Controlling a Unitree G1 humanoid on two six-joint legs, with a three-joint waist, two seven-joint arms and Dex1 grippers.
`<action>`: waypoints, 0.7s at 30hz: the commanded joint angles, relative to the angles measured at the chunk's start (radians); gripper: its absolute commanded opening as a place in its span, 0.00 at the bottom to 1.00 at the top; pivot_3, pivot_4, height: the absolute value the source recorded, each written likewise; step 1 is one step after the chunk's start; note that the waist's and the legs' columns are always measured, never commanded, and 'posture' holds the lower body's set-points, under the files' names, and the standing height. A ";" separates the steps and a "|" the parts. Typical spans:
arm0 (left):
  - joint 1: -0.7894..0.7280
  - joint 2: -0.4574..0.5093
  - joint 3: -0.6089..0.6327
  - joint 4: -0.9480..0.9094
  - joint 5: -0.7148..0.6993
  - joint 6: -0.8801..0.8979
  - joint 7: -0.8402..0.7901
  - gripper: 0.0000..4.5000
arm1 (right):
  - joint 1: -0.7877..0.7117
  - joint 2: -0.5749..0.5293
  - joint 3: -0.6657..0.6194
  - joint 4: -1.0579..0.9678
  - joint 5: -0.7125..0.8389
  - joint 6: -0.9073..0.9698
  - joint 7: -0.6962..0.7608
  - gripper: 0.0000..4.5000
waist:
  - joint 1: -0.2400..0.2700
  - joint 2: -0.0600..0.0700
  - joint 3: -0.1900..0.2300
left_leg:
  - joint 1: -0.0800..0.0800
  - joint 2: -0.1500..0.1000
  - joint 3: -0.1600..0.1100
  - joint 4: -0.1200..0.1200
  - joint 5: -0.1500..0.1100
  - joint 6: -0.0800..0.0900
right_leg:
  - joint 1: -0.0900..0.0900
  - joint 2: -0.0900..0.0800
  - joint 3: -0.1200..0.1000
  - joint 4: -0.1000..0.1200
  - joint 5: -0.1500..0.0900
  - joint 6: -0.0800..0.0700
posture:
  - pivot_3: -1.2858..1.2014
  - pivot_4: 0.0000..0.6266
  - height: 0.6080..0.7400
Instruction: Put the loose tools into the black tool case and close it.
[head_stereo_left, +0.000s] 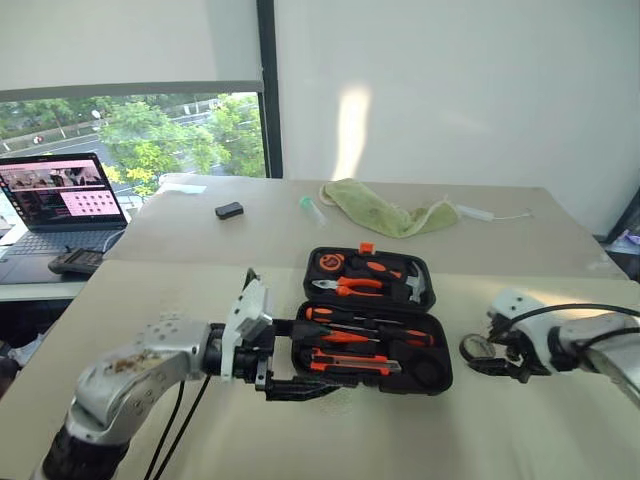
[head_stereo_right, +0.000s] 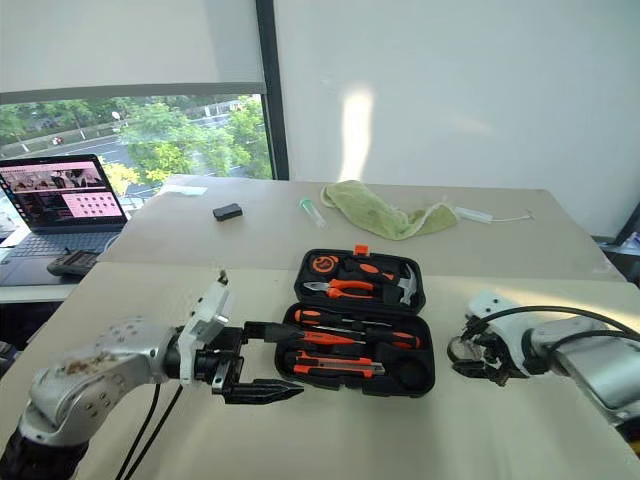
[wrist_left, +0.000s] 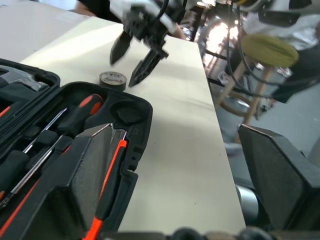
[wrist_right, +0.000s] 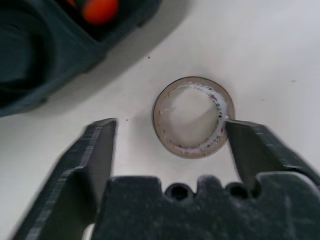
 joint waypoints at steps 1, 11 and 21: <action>0.024 -0.005 0.016 -0.092 -0.026 0.000 0.073 0.96 | -0.045 0.015 0.024 0.046 -0.063 -0.046 0.055 0.51 | 0.002 0.000 0.000 | 0.000 0.000 0.000 0.000 0.000 0.000 | 0.000 0.000 0.000 0.000 0.000 0.000 | 0.52 0.24 1.00; 0.051 0.011 0.024 -0.098 -0.027 -0.014 0.156 0.96 | 0.000 -0.055 -0.202 -0.218 0.092 0.055 0.201 0.01 | 0.001 0.005 0.002 | 0.000 0.000 0.000 0.000 0.001 -0.001 | 0.000 0.000 0.000 0.001 0.001 -0.001 | 0.52 0.24 1.00; 0.011 0.041 0.030 -0.003 -0.006 -0.046 0.106 0.96 | -0.077 0.058 0.022 -0.424 0.100 0.233 0.091 0.01 | 0.002 0.004 0.005 | 0.000 0.000 -0.001 0.001 0.000 -0.002 | 0.000 -0.001 -0.001 0.000 0.001 -0.002 | 0.52 0.24 1.00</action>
